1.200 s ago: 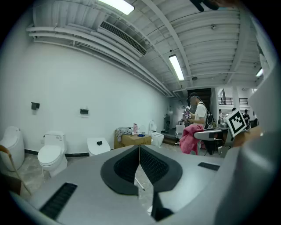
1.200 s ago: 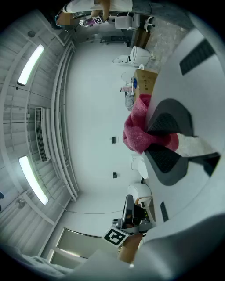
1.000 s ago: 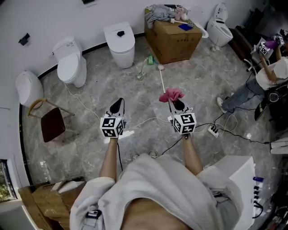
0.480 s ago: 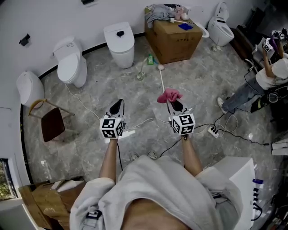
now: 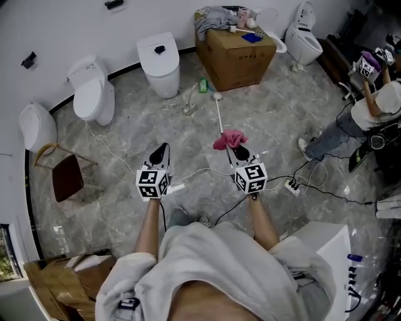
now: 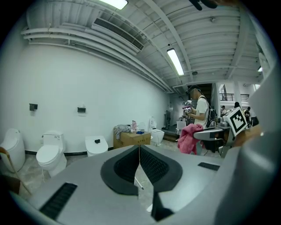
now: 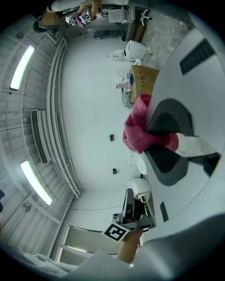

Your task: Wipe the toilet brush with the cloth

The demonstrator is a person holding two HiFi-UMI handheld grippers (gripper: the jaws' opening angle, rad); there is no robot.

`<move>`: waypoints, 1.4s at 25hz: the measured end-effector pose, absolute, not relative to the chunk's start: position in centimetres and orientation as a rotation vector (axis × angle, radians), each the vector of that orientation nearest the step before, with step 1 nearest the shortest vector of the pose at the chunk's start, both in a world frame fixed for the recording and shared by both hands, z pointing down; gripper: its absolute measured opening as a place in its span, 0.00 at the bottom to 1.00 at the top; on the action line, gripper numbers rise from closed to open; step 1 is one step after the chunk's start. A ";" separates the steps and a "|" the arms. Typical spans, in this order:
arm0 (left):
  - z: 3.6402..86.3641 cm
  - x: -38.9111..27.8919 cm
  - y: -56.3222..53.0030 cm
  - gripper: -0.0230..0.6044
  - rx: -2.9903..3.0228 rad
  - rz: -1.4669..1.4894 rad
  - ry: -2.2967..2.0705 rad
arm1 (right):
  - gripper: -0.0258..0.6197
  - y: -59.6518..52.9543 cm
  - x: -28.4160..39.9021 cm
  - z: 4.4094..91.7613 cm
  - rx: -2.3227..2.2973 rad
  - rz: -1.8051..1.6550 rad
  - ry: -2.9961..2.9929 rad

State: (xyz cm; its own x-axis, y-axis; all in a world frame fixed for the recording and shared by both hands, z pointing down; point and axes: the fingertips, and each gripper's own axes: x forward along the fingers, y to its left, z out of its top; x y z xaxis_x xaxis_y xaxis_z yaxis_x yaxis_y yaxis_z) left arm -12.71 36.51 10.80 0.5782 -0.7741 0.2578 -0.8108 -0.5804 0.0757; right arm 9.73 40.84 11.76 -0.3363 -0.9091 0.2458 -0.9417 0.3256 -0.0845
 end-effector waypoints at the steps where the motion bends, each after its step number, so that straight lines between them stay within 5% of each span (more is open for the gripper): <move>1: 11.0 -12.5 36.3 0.07 2.619 0.296 -1.329 | 0.14 40.6 9.9 12.0 1.709 0.323 -2.427; 35: 12.9 -10.5 0.7 0.07 2.687 0.236 -1.083 | 0.14 9.1 9.7 11.6 1.839 0.298 -2.256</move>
State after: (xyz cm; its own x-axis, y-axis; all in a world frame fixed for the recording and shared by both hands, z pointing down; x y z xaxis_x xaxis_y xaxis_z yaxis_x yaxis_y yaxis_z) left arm -10.53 0.75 12.91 0.7133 -0.6604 0.2348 -0.6982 -0.6988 0.1557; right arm 9.66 9.14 11.61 -0.1955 -0.9363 0.2916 -0.9799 0.1982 -0.0206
